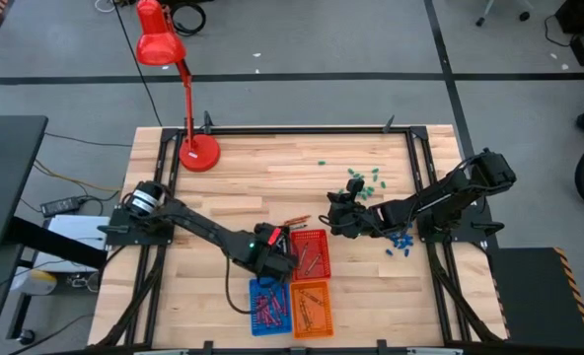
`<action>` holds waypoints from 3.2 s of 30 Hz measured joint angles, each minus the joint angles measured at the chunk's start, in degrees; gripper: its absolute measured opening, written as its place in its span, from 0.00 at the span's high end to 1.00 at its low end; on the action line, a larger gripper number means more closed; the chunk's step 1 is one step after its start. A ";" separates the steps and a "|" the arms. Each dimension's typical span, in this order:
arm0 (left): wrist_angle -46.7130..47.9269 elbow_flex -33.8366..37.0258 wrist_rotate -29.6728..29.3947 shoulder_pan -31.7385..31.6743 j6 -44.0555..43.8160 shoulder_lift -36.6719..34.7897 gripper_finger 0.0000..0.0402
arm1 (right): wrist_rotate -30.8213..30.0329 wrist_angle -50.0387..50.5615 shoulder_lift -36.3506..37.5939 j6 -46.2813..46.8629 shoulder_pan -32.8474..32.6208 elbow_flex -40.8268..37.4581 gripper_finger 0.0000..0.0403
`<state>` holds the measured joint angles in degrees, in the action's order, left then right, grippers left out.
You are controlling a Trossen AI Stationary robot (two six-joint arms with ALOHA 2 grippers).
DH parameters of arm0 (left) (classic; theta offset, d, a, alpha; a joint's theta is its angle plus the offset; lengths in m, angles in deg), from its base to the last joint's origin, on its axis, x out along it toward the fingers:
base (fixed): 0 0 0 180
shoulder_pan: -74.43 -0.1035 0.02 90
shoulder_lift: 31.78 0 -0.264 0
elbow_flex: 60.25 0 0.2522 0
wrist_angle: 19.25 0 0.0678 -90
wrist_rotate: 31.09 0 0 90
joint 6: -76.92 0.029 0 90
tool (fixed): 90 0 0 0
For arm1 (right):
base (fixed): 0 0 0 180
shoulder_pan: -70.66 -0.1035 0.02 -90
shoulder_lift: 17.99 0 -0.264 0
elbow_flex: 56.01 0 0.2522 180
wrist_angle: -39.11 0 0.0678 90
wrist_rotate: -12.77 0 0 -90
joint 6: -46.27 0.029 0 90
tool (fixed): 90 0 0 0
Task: Sort crayons
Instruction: Put the black crayon into the black basket, then put the orange crayon into the orange basket
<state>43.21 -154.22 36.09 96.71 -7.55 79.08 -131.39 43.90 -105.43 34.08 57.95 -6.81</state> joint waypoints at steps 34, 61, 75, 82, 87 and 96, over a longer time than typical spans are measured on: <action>-25.01 7.36 22.26 -27.50 64.87 -4.01 0.65 | -1.41 1.23 0.00 -1.53 0.19 0.00 0.92; -38.23 20.63 23.75 -27.43 70.78 -4.01 0.65 | 1.38 -0.42 -0.02 -1.51 0.20 0.02 0.92; -36.45 20.57 19.99 -27.58 70.78 -4.01 0.65 | 1.38 -0.42 -0.02 -1.51 0.20 0.02 0.92; -35.90 20.55 17.82 -27.69 70.48 -4.01 0.65 | 1.38 -0.42 -0.02 -1.51 0.20 0.02 0.92; -35.71 20.55 18.22 -27.71 70.62 -4.01 0.65 | 1.38 -0.42 -0.02 -1.51 0.20 0.02 0.92; -34.61 20.55 18.18 -27.80 70.31 -4.05 0.86 | 1.38 -0.42 -0.02 -1.53 0.20 0.02 0.92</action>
<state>8.60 -133.67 54.26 68.91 62.76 75.03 -130.01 43.48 -105.45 32.55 58.15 -6.78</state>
